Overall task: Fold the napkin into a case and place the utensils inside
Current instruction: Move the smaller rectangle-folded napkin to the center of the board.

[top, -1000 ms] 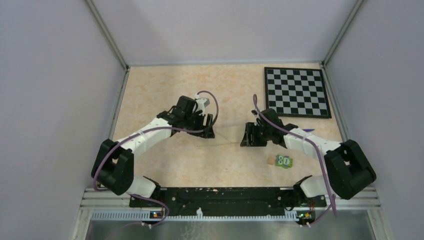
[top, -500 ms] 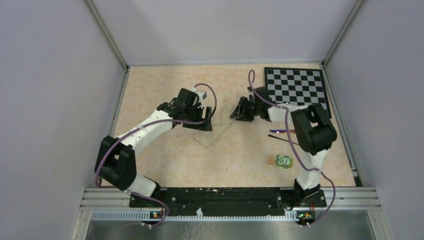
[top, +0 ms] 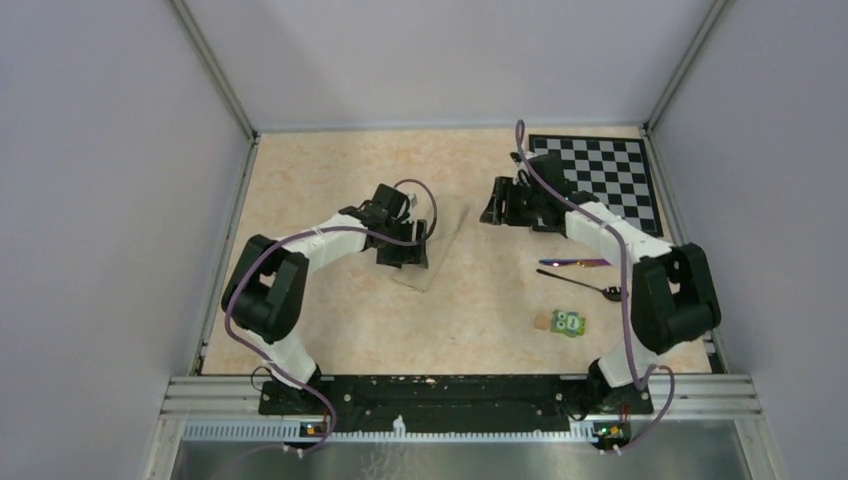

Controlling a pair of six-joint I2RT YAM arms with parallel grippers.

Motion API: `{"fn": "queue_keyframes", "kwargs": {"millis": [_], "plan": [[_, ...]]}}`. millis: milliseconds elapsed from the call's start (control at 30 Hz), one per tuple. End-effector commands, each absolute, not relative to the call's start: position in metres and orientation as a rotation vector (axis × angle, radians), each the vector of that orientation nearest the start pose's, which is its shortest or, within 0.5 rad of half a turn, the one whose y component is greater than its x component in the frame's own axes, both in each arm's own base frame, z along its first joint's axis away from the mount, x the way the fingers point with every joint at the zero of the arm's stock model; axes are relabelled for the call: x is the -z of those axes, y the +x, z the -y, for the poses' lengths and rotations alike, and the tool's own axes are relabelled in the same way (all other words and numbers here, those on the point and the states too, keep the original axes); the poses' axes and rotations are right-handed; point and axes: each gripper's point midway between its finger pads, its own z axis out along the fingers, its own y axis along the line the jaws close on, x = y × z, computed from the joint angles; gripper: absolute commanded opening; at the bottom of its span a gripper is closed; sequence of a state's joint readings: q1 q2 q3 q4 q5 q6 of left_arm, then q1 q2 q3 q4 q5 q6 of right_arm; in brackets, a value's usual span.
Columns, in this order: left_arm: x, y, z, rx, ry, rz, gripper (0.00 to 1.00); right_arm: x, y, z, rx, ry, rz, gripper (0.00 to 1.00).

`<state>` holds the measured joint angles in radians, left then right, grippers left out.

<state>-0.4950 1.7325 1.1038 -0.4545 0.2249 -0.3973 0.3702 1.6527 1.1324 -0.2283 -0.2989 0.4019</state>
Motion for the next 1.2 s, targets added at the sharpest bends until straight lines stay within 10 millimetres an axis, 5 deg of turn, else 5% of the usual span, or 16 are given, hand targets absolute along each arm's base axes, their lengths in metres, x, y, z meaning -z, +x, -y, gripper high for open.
{"fn": "queue_keyframes", "kwargs": {"millis": [0, 200, 467, 667, 900, 1000, 1100, 1167], "plan": [[-0.052, 0.315, 0.220, 0.568, 0.133, -2.629, 0.73, -0.141, 0.355, -0.202, -0.675, -0.160, -2.335, 0.53], [-0.047, 0.302, 0.261, 0.905, 0.103, -2.625, 0.62, -0.167, 0.342, -0.189, -0.644, -0.164, -2.279, 0.53], [-0.042, 0.338, 0.322, 1.108, 0.042, -2.529, 0.61, -0.202, 0.338, -0.165, -0.545, -0.134, -2.223, 0.54], [-0.024, 0.358, 0.379, 1.120, 0.110, -2.568, 0.64, -0.205, 0.335, -0.154, -0.502, -0.123, -2.222, 0.54], [-0.018, 0.380, 0.390, 1.082, -0.035, -2.532, 0.65, -0.203, 0.332, -0.146, -0.473, -0.112, -2.233, 0.54], [-0.029, 0.381, 0.389, 1.086, -0.038, -2.506, 0.67, -0.199, 0.331, -0.140, -0.435, -0.099, -2.253, 0.54], [-0.064, 0.368, 0.398, 1.228, 0.044, -2.431, 0.75, -0.196, 0.328, -0.130, -0.391, -0.052, -2.272, 0.54], [-0.105, 0.353, 0.408, 1.394, 0.156, -2.334, 0.97, -0.198, 0.326, -0.117, -0.372, 0.012, -2.275, 0.58]]}}
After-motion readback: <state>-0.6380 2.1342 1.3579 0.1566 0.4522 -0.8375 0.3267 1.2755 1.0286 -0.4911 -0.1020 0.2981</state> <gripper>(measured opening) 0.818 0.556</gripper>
